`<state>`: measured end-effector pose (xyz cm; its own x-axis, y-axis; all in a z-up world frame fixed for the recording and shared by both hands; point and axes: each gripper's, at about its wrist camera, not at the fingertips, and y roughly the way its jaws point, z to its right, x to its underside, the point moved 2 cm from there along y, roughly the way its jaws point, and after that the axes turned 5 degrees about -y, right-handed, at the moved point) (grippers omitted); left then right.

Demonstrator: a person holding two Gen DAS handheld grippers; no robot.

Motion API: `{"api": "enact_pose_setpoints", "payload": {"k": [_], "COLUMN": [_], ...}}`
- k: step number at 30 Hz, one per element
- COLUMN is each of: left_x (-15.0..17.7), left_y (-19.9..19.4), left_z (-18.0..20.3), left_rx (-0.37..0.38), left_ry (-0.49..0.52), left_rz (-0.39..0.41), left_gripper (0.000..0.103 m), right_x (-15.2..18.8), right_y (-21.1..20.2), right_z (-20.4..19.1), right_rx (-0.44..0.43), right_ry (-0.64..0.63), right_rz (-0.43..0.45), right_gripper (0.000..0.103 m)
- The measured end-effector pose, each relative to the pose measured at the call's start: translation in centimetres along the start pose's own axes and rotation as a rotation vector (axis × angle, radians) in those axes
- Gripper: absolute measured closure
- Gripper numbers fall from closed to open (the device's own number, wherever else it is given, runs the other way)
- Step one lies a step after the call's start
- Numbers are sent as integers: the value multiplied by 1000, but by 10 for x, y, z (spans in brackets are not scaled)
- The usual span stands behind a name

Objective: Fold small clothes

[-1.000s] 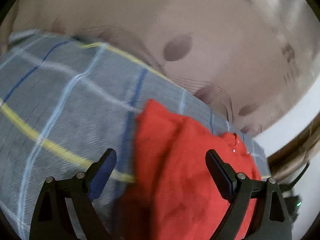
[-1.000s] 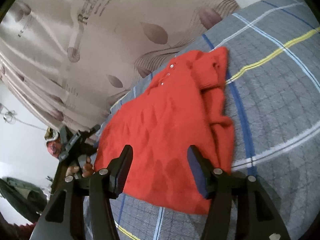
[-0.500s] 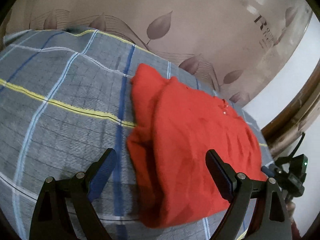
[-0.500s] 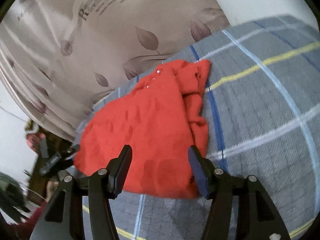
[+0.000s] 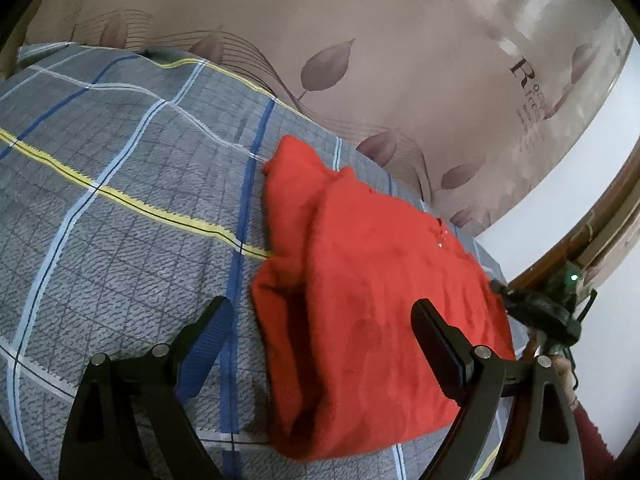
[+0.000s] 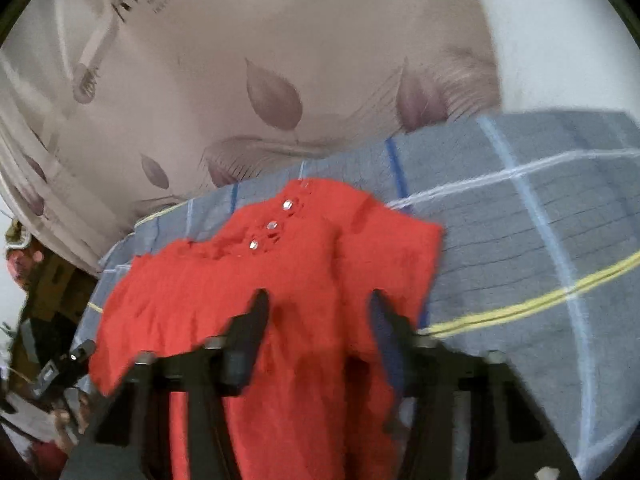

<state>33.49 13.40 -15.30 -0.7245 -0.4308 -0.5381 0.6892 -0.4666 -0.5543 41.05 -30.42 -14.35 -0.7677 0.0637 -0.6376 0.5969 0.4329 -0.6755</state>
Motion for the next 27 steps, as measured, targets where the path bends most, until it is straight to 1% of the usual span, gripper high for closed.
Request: {"api": "enact_pose_setpoints", "payload": {"k": [1,2,6,8,10,13,16,22,24,26,27], "left_x": [0,-1,-1,-1,-1,-2,-1,-1,-1,-1,-1], "left_y": [0,0,0,0,0,0,0,0,0,0,1], "left_z": [-1,-1,-2,-2,-2,-1,-2,-2,-2,-2,-1], "left_rx": [3,5,4,3,3,8,7,7,3,-3,-5], "left_ry": [-5,-8,-7,-7,-7,-11,-11,-11,-10,-7,-6], "left_rz": [2,3,1,1,1,2,2,2,3,3,3], "left_gripper": [13,13,13,13,13,13,13,12,12,12,12], "right_x": [2,4,6,7,12,12,13,11,10,7,6], "right_y": [4,4,-23,-22,-11,-14,-9,-5,-12,-26,-30], "right_z": [0,2,17,23,26,29,29,15,6,-13,-23], "right_rx": [26,34,69,90,119,111,119,207,258,310,318], "right_ry": [-3,13,88,91,72,85,74,6,-31,-93,-125], "right_rz": [-9,3,144,132,85,105,77,49,72,124,145], "right_gripper": [97,98,100,100,101,101,101,99,98,96,94]}}
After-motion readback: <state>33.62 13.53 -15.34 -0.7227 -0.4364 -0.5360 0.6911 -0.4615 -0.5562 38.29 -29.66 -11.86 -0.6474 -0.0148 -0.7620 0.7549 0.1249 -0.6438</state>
